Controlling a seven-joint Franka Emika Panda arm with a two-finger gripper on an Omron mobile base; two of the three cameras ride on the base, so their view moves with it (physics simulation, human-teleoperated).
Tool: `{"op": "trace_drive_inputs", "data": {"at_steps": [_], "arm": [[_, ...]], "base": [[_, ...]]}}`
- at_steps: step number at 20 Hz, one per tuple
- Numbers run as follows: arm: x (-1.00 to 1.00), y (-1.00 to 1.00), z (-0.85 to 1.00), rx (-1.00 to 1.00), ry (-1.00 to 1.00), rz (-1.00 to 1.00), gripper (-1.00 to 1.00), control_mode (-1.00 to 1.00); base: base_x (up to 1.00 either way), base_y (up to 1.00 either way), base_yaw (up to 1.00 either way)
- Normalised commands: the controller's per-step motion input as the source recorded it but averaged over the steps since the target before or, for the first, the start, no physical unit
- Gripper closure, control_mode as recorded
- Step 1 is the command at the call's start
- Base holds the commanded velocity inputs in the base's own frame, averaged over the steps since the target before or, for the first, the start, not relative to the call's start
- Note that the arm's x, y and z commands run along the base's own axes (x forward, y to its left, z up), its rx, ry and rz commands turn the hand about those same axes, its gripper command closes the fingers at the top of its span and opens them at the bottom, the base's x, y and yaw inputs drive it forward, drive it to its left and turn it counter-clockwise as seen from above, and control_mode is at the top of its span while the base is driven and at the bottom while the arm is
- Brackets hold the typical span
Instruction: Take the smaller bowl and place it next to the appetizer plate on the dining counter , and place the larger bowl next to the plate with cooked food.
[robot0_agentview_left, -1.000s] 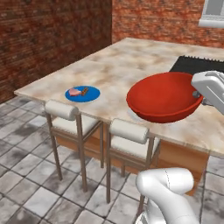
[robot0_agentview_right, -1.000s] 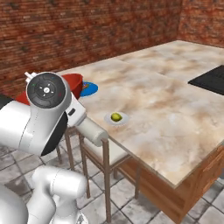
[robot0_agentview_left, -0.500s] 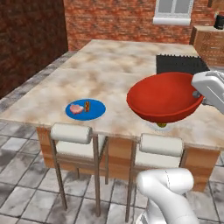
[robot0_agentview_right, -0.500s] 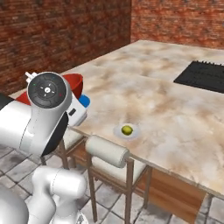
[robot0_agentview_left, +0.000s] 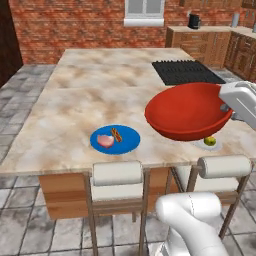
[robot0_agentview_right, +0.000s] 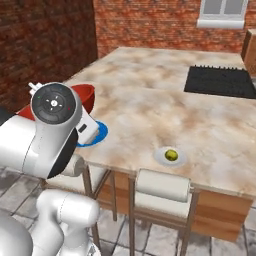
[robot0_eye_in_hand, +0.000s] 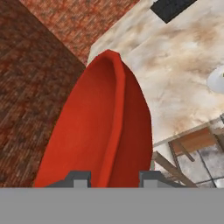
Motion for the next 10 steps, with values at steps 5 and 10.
{"op": "trace_drive_inputs", "data": {"at_steps": [5,10], "arm": [[0.0,0.0,0.0,0.0,0.0,0.0,1.0,1.0],[0.0,0.0,0.0,0.0,0.0,0.0,1.0,1.0]], "base": [[0.66,0.63,-0.46],[0.73,0.15,-0.4]]}}
